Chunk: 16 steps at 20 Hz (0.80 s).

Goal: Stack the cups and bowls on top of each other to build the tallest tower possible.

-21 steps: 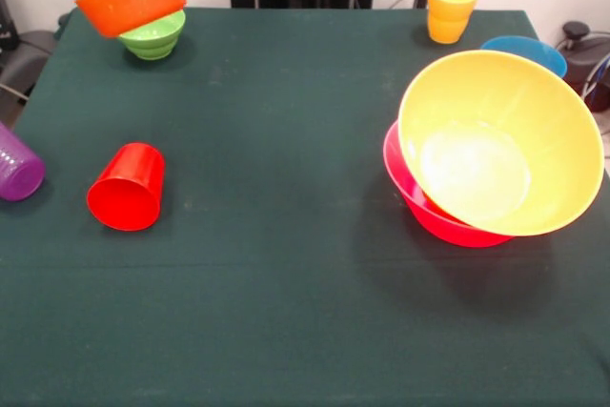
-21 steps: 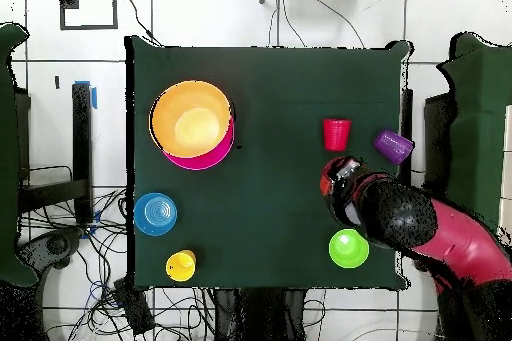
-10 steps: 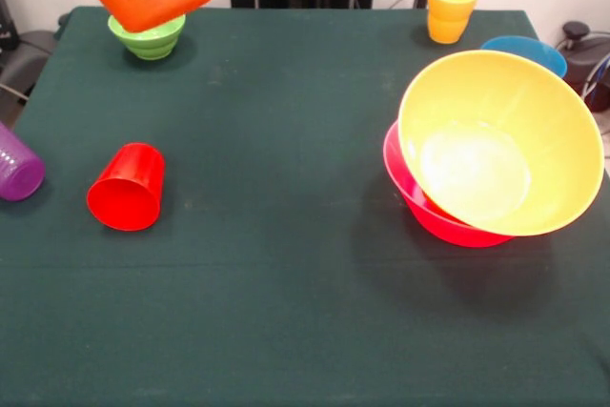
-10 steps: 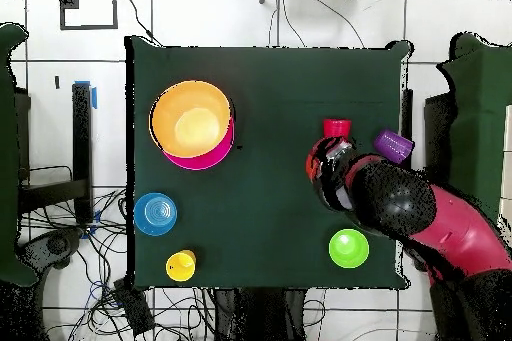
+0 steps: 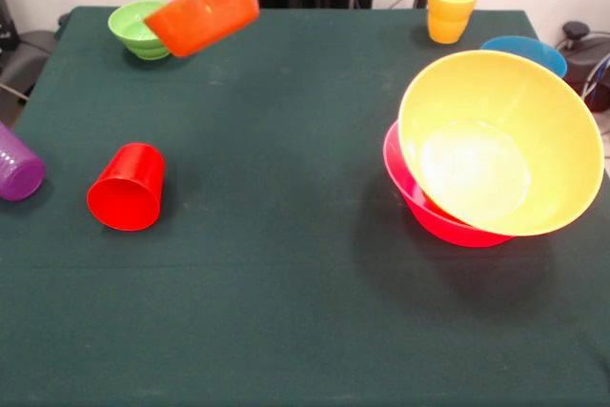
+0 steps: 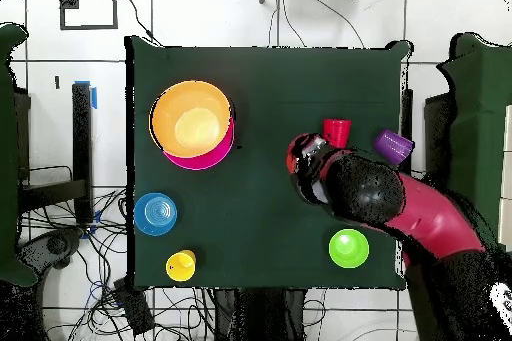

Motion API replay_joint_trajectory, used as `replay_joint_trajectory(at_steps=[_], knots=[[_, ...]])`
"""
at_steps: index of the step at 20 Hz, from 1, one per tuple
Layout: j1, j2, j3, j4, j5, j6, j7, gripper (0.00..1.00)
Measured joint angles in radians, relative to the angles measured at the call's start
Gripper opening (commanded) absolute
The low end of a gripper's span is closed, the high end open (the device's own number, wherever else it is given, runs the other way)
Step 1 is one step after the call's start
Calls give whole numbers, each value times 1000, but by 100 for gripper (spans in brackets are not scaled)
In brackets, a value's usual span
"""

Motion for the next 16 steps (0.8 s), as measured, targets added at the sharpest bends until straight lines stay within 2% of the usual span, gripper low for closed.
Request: replay_joint_trajectory(at_steps=[8,16], knots=[[36,52,-3,-3,0,-27,0,0],[44,84,-15,-6,0,-37,0,0]])
